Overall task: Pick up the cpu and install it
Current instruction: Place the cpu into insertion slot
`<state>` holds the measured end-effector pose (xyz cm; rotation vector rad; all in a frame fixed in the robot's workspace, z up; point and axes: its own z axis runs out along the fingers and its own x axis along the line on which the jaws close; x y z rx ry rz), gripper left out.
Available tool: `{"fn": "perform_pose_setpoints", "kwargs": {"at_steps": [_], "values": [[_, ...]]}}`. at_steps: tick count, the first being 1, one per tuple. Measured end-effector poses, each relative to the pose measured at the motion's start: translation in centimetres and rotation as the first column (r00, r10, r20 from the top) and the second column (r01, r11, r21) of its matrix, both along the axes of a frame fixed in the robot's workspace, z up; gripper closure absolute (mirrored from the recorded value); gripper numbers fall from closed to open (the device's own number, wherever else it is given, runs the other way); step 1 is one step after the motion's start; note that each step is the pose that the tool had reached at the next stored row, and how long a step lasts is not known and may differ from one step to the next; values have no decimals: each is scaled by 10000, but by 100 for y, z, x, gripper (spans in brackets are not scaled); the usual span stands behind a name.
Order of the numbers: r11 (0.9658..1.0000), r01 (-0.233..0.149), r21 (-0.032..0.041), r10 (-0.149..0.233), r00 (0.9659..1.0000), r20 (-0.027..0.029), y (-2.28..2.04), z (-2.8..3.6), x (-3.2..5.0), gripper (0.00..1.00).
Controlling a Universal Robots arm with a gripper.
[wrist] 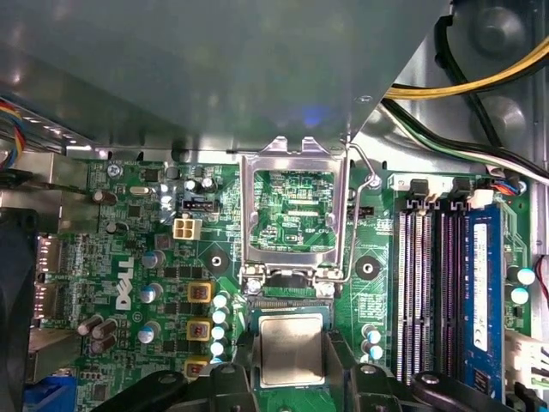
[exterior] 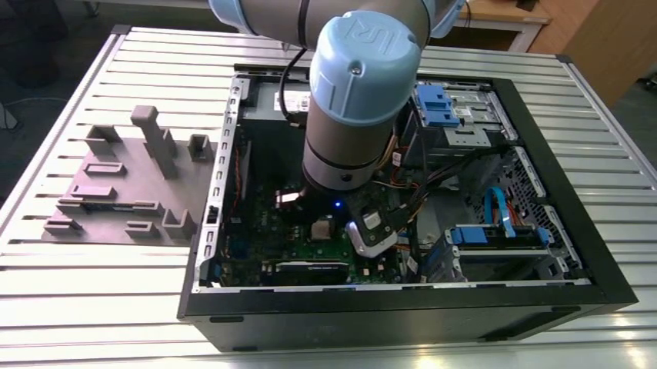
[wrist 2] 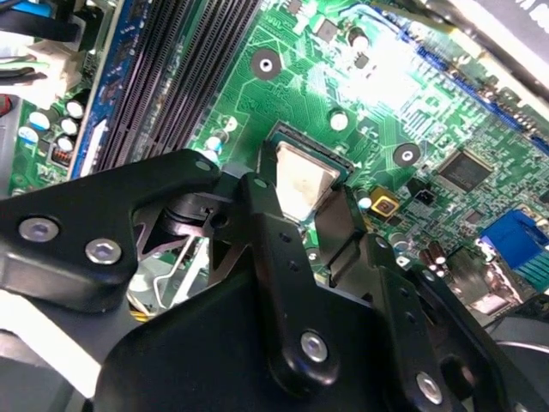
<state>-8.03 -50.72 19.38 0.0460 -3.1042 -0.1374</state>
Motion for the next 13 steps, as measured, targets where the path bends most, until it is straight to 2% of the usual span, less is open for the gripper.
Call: {"fn": "perform_pose_setpoints", "kwargs": {"at_steps": [3,13], "values": [[10000,0,23,0,10000,0,0,-14,-13,55],[10000,90,24,-90,10000,0,0,-41,-42,55]]}}
